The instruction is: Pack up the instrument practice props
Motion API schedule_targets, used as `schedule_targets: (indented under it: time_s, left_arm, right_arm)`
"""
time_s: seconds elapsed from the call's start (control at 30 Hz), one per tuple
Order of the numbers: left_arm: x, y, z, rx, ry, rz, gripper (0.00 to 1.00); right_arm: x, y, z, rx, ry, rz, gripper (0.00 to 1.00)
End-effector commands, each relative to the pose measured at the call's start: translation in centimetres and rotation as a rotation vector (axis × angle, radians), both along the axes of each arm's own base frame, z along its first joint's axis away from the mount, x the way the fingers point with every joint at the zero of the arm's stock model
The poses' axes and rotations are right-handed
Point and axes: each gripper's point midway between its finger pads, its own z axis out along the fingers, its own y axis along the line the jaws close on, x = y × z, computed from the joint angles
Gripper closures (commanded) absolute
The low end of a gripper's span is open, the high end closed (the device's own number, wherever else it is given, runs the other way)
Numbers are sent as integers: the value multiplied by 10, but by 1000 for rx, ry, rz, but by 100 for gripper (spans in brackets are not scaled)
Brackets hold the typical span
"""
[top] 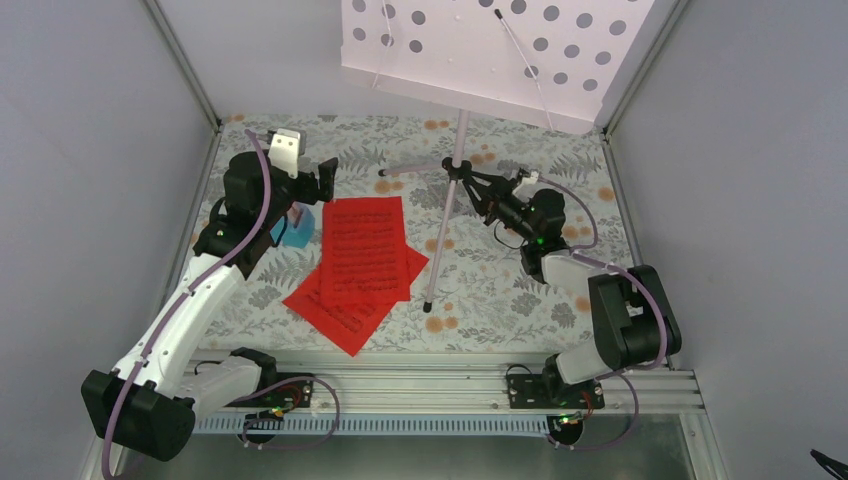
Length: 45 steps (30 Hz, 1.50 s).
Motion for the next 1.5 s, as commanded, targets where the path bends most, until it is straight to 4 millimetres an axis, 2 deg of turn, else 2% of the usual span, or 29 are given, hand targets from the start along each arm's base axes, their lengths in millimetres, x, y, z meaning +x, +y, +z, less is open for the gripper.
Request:
schedule_targets:
  time_s: [0.0, 0.17, 0.3, 0.37, 0.47, 0.67, 0.87, 1.3, 1.47]
  left_arm:
    - [-2, -1, 10, -18, -21, -8, 0]
    - [-2, -1, 10, -18, -22, -8, 0]
    - [-2, -1, 10, -17, -20, -9, 0]
    - [-2, -1, 10, -17, -20, -8, 0]
    - [-2, -1, 10, -17, -20, -8, 0]
    - [-3, -1, 10, -17, -21, -8, 0]
    - [-3, -1, 10, -17, -20, -11, 0]
    - [-2, -1, 9, -15, -19, -8, 0]
    - [-2, 0, 9, -15, -19, -6, 0]
  right_arm:
    - [2, 0, 17, -15, -54, -22, 82]
    - [2, -2, 17, -30, -62, -29, 92]
    - [1, -3, 17, -46, -70, -40, 92]
    - [1, -4, 18, -56, -76, -46, 85]
    - [0, -6, 19, -71, -85, -54, 70]
    - [0, -10, 18, -104, -82, -80, 63]
    - [0, -9, 15, -107, -76, -71, 70]
    - [0, -8, 14, -130, -89, -66, 92]
    - [0, -8, 13, -156, -103, -67, 96]
